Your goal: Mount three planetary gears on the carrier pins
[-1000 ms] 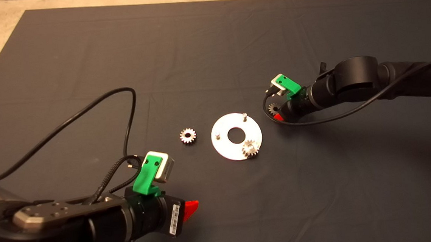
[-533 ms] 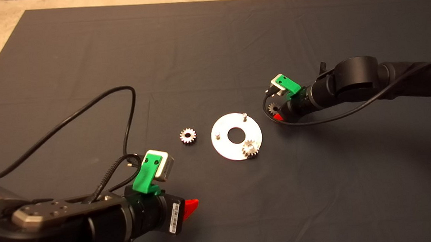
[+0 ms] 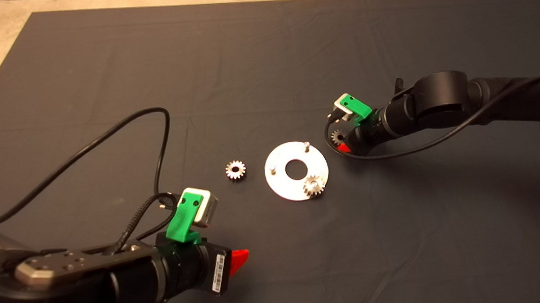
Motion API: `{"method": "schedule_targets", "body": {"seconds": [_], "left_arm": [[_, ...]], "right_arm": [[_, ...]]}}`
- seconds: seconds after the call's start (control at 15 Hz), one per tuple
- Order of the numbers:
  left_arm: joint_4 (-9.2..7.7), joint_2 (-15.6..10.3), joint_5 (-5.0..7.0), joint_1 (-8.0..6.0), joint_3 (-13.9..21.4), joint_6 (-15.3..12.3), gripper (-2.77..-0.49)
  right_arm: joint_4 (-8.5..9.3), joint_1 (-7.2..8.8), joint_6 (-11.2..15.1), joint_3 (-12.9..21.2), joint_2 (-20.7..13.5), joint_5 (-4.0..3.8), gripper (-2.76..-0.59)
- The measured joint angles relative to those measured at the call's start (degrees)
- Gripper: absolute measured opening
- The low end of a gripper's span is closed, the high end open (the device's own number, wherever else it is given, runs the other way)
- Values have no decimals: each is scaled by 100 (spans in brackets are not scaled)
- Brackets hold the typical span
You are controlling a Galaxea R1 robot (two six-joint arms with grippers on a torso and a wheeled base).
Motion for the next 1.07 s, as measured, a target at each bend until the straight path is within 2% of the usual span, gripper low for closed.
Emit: {"method": "schedule_targets", "body": {"seconds": [0.27,0.73,1.07], "left_arm": [[0,0,0,0,0,0,-135],[0,0,0,0,0,-28,-135],[0,9,0,0,0,-45,-135]], "right_arm": [[0,0,-11,0,5,0,-209],[0,0,-85,-2,49,-1,-209],[0,2,-210,-13,82,27,-209]]}}
